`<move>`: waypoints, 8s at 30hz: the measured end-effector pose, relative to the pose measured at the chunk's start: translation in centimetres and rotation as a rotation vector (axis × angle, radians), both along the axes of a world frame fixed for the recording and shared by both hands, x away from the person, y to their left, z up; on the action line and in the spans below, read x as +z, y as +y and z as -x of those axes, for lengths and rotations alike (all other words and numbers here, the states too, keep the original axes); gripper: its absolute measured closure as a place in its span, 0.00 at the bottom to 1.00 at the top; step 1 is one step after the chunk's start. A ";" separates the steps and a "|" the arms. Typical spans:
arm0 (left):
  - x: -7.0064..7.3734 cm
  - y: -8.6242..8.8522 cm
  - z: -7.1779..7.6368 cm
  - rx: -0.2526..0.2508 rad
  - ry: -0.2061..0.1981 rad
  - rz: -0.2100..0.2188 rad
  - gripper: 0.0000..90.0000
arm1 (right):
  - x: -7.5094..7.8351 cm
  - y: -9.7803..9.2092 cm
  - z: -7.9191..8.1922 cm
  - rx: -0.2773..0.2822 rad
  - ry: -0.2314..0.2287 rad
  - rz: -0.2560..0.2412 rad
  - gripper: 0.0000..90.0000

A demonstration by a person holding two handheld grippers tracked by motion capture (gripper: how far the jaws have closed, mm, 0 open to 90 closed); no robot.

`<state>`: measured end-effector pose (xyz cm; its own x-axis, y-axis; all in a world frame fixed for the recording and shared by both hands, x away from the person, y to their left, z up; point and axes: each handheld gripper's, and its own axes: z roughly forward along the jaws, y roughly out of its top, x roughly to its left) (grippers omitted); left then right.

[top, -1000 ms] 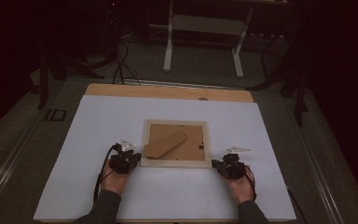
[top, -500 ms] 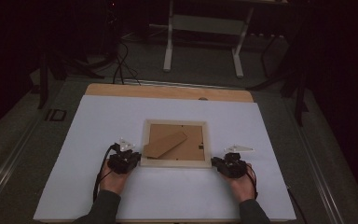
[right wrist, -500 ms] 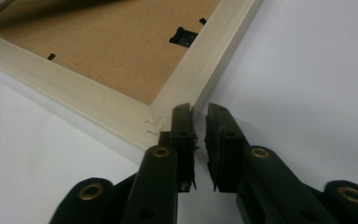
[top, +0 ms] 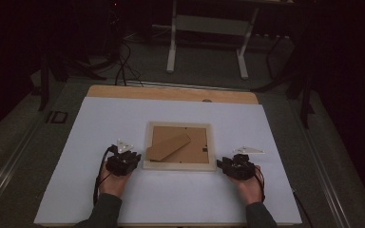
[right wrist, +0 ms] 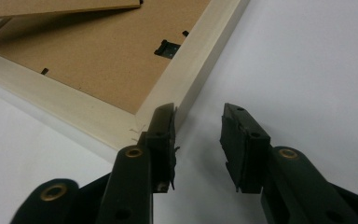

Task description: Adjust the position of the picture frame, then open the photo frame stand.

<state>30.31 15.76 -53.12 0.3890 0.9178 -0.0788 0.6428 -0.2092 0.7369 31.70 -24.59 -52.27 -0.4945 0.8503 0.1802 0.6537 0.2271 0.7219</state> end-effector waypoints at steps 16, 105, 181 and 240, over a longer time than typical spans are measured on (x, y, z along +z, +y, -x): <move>1.0 1.1 0.5 0.011 -0.038 0.100 0.68 | 0.5 -0.4 0.0 -0.002 -0.010 -0.025 0.62; 5.0 -7.7 -10.4 -0.473 0.277 0.037 0.29 | 0.8 -0.9 -0.3 -0.002 -0.003 -0.065 0.60; 4.4 -11.5 -8.1 -0.492 0.147 -0.300 0.43 | 4.0 -0.4 -3.0 0.023 -0.029 -0.027 0.59; 4.3 -11.5 -2.8 -0.443 -0.198 -0.393 0.43 | 4.5 1.8 -9.9 0.105 0.168 -0.072 0.60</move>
